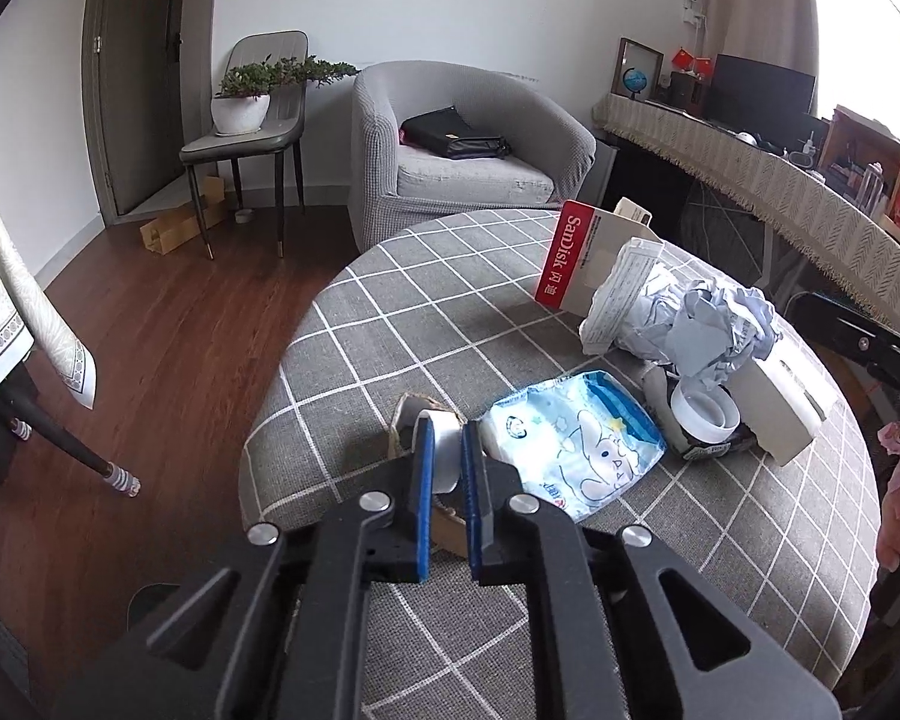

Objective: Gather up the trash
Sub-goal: 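Grasp the crumpled white paper ball with the right gripper while the left gripper grasps the tape roll, then carry the paper ball with the right gripper over the teal bin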

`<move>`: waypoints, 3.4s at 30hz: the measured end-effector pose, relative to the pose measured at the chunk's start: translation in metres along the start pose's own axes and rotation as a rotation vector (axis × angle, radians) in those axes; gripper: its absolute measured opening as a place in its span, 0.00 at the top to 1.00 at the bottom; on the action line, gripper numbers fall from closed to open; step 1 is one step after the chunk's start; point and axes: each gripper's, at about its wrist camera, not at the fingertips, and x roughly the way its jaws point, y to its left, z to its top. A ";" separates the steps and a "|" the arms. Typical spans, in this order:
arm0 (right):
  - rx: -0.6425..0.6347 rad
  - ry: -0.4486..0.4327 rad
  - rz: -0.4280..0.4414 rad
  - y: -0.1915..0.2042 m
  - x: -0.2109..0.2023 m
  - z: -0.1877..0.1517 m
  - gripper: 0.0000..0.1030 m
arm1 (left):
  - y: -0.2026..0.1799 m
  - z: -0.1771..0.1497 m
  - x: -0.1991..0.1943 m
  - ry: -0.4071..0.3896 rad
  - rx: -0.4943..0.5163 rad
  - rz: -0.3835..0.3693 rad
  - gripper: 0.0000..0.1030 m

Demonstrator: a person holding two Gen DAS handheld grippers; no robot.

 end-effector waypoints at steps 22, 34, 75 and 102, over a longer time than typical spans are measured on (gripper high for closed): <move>-0.001 0.051 -0.076 0.033 0.038 0.002 0.54 | 0.021 0.005 -0.038 -0.103 -0.024 -0.103 0.90; -0.007 -0.038 0.025 0.060 0.024 0.023 0.54 | 0.049 0.000 -0.054 -0.122 -0.040 -0.054 0.90; -0.302 0.260 0.366 0.333 0.156 -0.038 0.54 | 0.272 -0.147 -0.029 0.399 -0.331 0.206 0.76; -0.391 0.655 0.263 0.352 0.243 -0.157 0.54 | 0.263 -0.081 -0.113 -0.011 -0.268 0.220 0.45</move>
